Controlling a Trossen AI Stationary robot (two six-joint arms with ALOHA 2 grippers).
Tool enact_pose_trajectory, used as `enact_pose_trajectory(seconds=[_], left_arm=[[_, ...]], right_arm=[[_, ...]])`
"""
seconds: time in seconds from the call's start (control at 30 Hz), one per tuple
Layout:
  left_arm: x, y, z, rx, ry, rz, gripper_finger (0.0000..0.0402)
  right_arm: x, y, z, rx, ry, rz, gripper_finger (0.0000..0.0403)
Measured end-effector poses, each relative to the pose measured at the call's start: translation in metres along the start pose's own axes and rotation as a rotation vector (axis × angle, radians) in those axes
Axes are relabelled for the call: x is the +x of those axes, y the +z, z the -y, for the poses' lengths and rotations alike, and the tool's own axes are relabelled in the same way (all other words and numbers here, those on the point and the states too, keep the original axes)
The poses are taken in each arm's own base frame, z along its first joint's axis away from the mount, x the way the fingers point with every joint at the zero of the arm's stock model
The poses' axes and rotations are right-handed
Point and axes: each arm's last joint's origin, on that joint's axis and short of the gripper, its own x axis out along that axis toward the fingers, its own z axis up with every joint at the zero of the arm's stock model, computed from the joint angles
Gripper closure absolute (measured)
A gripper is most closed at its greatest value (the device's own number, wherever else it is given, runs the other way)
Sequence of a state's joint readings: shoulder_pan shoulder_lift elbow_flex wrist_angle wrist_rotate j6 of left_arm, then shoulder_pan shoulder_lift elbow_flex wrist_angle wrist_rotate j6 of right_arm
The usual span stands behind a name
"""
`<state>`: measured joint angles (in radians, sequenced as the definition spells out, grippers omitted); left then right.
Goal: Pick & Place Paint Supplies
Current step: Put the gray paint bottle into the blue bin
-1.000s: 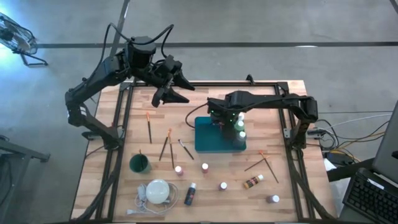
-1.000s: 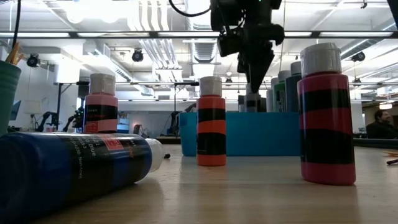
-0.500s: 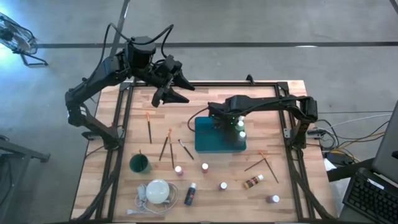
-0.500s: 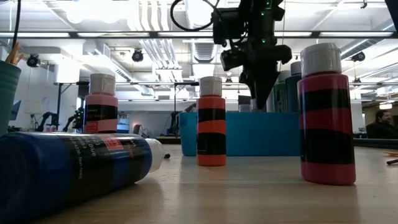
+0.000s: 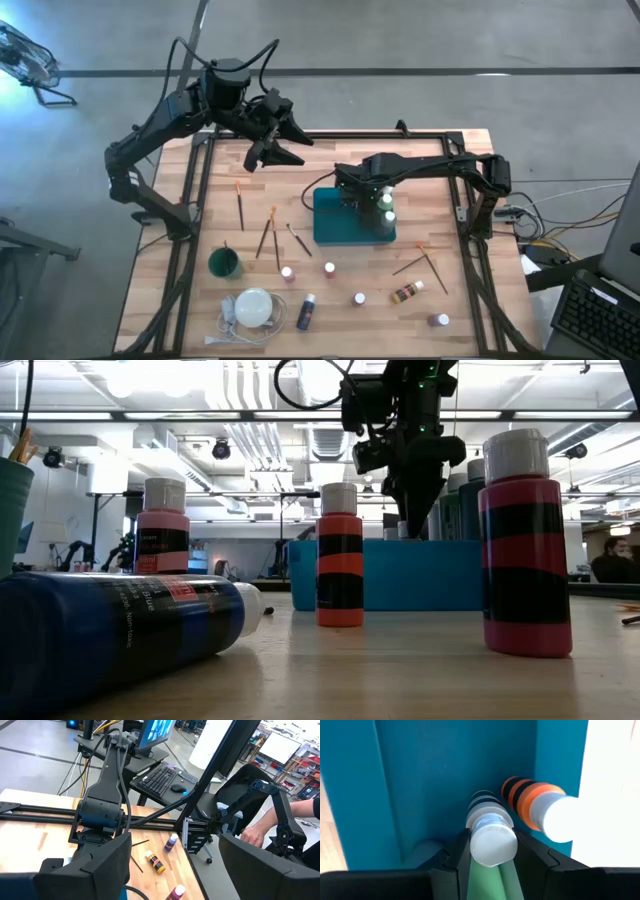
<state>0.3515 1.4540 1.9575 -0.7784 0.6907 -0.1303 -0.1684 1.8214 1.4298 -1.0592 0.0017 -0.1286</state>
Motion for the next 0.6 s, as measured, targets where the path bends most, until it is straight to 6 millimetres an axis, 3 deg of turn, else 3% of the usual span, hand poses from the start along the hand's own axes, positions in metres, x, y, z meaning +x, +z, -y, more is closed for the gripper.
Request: enact_pose_trajectory(seconds=[0.3,0.6], left_arm=[[0.0,0.0,0.0,0.0,0.0,0.0,0.0097],[0.0001,0.0,-0.0001,-0.001,0.0,0.0,0.0097]], right_arm=[[0.0063,-0.0044,-0.0006,0.009,0.003,-0.019,0.0289],[0.0047,-0.0024,-0.0005,-0.003,0.003,-0.012,0.0206]])
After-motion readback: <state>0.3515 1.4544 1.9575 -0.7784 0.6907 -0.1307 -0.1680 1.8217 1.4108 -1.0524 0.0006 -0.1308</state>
